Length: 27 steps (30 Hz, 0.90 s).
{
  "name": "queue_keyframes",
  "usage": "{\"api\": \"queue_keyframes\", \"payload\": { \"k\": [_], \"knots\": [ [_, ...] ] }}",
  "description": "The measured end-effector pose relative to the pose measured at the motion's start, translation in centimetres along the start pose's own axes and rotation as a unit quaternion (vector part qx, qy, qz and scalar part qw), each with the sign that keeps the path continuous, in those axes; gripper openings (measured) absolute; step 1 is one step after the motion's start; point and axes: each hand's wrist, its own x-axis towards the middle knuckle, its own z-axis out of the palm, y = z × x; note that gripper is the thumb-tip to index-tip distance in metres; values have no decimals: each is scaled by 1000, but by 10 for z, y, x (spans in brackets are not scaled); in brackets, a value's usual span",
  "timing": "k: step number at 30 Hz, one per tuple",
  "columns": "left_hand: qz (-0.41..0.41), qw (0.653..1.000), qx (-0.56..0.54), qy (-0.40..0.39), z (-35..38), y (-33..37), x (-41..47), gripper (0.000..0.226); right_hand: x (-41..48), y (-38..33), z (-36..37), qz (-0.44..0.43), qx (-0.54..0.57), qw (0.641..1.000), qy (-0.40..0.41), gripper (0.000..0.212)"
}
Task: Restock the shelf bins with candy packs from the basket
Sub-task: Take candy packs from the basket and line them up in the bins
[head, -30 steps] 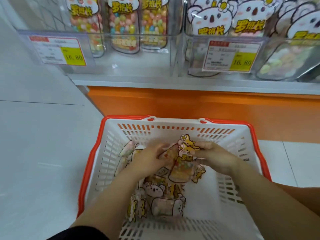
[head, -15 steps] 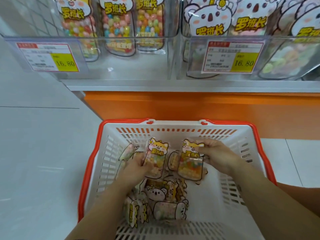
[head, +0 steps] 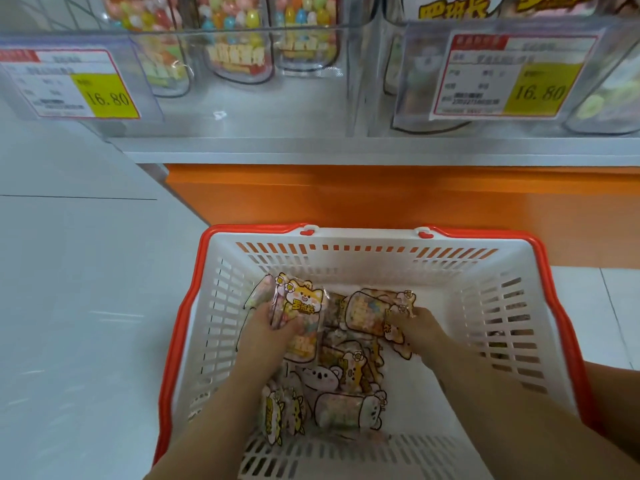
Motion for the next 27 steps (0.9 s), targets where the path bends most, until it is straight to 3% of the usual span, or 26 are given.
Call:
{"api": "queue_keyframes", "payload": {
  "k": [4, 7, 9, 12, 15, 17, 19, 21, 24, 27],
  "knots": [
    [10, 1000, 28, 8, 5, -2, 1, 24, 16, 14, 14, -3, -16, 998, 55, 20],
    [-3, 999, 35, 8, 7, 0, 2, 22, 9, 10, 16, 7, -38, 999, 13, 39],
    [4, 1000, 18, 5, 8, 0, 3, 30, 1, 4, 8, -9, -49, 999, -6, 34],
    [10, 1000, 6, -7, 5, 5, -1, 40, -30, -13, -15, -91, 2, 996, -15, 11],
    [38, 999, 9, -26, -1, 18, -8, 24, -69, -37, -43, -189, -19, 981, -38, 15],
    [53, 997, 8, -53, -5, 32, -18, 26, -97, -55, -63, -232, -42, 971, -38, 11],
    [70, 995, 7, -71, -11, 47, -29, 28, -120, -74, -81, -274, -74, 958, -41, 32],
    [86, 993, -4, -83, -18, 64, -43, 31, -152, -91, -94, -318, -82, 943, -55, 40],
    [123, 985, -40, -119, -26, 91, -67, 34, -194, -110, -103, -358, -103, 926, -56, 30],
    [142, 972, -85, -165, -37, 115, -91, 44, -225, -122, -101, -394, -45, 916, -60, 17]
  ]
}}
